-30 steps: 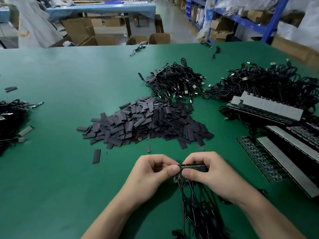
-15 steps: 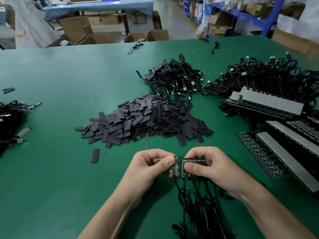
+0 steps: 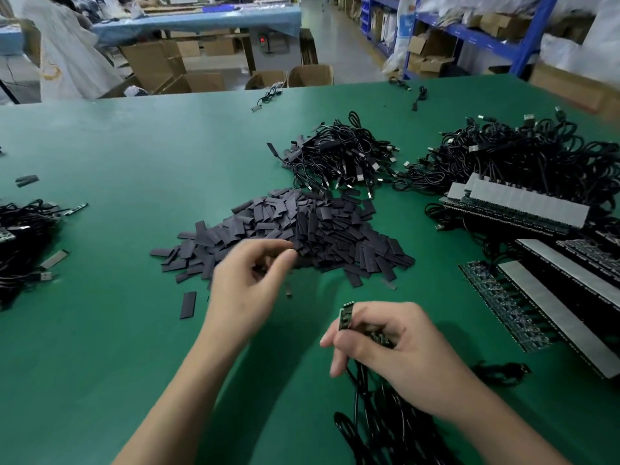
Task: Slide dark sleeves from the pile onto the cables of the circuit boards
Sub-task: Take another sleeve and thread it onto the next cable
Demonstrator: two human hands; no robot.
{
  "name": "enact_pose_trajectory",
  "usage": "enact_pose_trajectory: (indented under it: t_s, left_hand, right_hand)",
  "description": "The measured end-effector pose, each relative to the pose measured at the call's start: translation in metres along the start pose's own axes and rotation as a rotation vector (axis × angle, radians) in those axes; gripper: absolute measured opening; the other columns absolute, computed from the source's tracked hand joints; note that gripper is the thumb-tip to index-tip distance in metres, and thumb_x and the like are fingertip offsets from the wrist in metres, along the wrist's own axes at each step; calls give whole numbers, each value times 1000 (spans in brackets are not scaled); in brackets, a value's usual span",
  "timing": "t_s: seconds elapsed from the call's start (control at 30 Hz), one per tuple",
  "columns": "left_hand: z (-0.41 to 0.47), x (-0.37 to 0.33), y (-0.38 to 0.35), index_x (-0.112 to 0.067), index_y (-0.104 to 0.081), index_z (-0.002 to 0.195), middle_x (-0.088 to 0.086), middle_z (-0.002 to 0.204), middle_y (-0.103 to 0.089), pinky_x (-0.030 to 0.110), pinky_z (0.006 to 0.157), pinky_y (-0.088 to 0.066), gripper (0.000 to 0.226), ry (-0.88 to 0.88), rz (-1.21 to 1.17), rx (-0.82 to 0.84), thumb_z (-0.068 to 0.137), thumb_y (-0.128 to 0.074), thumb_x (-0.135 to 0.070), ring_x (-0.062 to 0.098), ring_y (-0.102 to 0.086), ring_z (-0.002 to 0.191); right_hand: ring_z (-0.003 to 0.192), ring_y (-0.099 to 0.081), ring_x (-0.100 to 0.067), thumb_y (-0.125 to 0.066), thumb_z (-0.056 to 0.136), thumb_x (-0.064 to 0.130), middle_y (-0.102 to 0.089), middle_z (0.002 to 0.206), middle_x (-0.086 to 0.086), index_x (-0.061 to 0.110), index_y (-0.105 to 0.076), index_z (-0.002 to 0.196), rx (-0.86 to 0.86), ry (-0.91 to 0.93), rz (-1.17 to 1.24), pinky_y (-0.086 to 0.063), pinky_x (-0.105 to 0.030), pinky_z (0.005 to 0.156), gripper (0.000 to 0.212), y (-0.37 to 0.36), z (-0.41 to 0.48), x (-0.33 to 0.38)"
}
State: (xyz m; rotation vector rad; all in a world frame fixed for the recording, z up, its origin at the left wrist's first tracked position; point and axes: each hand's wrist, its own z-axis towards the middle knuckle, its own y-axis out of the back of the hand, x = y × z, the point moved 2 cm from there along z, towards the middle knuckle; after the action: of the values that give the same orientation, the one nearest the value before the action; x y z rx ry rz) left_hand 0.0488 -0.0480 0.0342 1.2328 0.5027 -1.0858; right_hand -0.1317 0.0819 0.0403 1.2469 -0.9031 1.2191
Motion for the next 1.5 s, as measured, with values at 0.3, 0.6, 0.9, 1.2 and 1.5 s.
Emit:
enact_pose_trajectory:
  t_s: [0.3, 0.6, 0.9, 1.2, 1.5]
  left_hand:
    - [50, 40, 4, -15, -74, 117, 5, 108, -70, 38, 85, -53, 35, 128, 544, -155, 92, -74, -40, 27, -66, 98]
    - [52, 41, 7, -25, -77, 113, -4, 103, -77, 37, 85, -56, 27, 206, 536, -143, 87, -79, -29, 22, -69, 102]
    - [33, 9, 14, -25, -78, 116, -5, 101, -74, 29, 86, -55, 30, 46, 178, -144, 86, -81, -23, 8, -66, 85]
    - [-24, -26, -18, -21, -78, 111, 12, 110, -71, 31, 92, -58, 27, 235, -904, 426, 84, -76, -22, 22, -72, 110]
    - [-41, -5, -35, -19, -59, 98, -3, 69, -38, 27, 59, -32, 17, 414, -726, 340, 86, -48, -17, 14, -35, 62]
  right_hand:
    - [73, -76, -19, -71, 95, 25, -79, 88, -1, 15, -77, 107, 32, 431, 467, -62, -30, 68, 17, 23, -7, 69]
    - [71, -78, -22, -74, 88, 47, -79, 80, 1, 22, -79, 96, -365, 317, 118, -64, -32, 68, 26, 17, -10, 78]
    - [68, -77, -12, -69, 95, 38, -77, 78, 8, 23, -73, 87, -475, 339, -164, -62, -25, 62, 17, 17, -16, 73]
    - [67, -77, -23, -65, 92, 36, -77, 78, -9, 13, -71, 87, -631, 26, 167, -58, -25, 52, 24, 35, 15, 38]
    - [62, -66, -14, -66, 98, 26, -70, 72, -1, 9, -73, 88, -655, -86, 153, -58, -26, 55, 21, 34, 22, -4]
